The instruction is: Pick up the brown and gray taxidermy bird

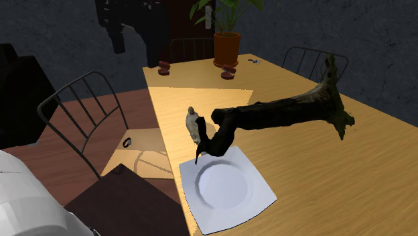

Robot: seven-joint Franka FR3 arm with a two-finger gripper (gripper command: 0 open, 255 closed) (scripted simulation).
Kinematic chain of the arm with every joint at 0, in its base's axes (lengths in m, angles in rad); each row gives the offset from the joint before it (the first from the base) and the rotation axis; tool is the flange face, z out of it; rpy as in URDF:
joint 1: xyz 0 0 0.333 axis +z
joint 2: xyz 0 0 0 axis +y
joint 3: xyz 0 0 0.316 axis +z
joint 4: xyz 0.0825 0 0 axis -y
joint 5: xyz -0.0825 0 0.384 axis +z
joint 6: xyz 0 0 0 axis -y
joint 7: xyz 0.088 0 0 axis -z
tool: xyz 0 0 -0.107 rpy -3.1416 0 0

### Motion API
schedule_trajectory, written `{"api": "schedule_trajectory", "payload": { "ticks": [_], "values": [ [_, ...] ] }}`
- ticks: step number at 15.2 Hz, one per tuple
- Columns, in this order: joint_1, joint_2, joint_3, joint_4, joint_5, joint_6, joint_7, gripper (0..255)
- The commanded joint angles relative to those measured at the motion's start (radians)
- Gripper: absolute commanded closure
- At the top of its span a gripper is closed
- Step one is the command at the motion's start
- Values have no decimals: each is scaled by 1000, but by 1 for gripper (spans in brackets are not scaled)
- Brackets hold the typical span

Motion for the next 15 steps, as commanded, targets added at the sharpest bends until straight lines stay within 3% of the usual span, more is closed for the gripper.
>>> {"api": "schedule_trajectory", "payload": {
  "ticks": [1,8,15],
  "values": [
    [0,0,0,0,0,0,0,0],
    [36,34,-31,-201,-52,299,-160,0],
    [76,170,-72,-327,-89,629,-314,0]
  ]
}}
